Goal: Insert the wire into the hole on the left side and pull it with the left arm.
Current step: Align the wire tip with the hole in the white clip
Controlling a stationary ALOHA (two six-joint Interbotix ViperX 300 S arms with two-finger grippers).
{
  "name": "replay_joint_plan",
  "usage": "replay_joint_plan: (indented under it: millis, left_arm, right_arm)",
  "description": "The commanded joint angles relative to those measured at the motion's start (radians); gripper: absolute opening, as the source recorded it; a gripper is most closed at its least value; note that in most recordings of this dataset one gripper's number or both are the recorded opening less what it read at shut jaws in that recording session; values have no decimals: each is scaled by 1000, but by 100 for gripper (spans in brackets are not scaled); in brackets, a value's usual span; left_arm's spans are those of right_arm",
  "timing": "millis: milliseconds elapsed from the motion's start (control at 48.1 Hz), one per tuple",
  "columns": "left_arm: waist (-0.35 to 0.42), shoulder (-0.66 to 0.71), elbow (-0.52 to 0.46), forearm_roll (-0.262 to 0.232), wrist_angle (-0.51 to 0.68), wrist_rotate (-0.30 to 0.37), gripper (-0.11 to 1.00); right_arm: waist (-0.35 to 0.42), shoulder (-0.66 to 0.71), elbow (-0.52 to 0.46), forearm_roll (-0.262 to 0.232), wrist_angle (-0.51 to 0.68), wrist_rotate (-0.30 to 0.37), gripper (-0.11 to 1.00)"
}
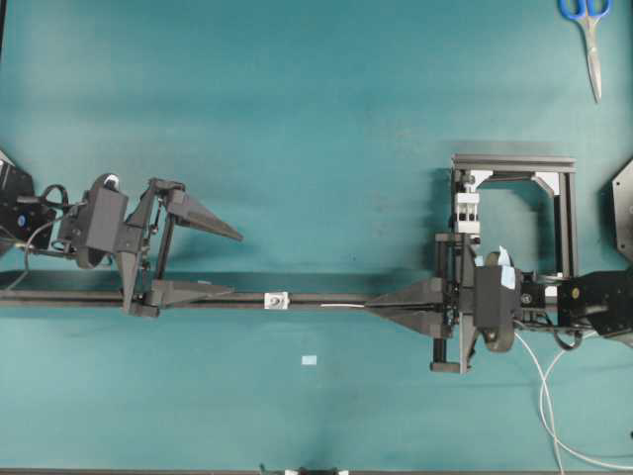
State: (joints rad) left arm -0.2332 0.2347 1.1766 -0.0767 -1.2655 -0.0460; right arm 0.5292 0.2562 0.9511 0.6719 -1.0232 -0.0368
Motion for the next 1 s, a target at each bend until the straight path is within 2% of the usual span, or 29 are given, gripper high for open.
replay_joint_plan:
  millis: [0,976]
  left_arm:
    - [-5,-12,-9,2,-8,2,65]
    - [0,-15,-9,2,2,2,65]
  right_arm:
    - [2,-6,-3,3,-2,3,-8]
    - [-26,44,-37,17,48,6,-8]
